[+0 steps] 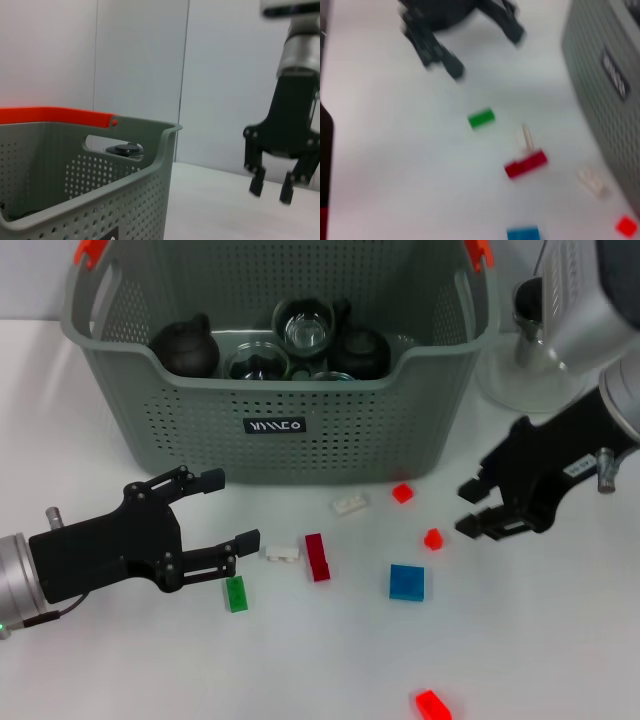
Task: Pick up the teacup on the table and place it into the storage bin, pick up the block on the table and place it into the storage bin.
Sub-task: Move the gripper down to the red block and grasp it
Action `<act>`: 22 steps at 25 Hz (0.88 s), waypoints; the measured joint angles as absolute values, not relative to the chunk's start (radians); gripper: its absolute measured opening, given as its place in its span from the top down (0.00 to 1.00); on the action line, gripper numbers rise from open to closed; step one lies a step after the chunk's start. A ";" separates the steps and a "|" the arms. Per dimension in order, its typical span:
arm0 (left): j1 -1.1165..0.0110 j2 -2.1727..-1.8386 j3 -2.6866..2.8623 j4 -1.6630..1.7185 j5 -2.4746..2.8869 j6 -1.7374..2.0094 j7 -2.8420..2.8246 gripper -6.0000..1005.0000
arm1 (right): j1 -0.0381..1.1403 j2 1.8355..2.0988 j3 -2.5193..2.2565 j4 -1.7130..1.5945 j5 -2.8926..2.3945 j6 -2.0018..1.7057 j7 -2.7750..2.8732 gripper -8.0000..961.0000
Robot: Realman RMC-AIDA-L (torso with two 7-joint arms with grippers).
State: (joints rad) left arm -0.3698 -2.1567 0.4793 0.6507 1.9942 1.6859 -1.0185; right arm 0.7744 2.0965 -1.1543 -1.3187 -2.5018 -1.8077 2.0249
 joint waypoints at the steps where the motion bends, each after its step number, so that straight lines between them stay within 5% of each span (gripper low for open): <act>1: -0.371 -2.157 0.480 0.649 1.994 1.685 -1.018 0.13 | 0.774 2.096 -1.154 -1.288 -2.525 -1.786 2.020 0.71; 7: -0.375 -2.158 0.485 0.646 1.994 1.683 -1.019 0.13 | 0.787 2.094 -1.166 -1.111 -2.584 -1.650 1.967 0.51; 22: -0.369 -2.163 0.486 0.644 1.995 1.683 -1.019 0.13 | 0.861 2.100 -1.298 -0.805 -2.587 -1.280 1.933 0.45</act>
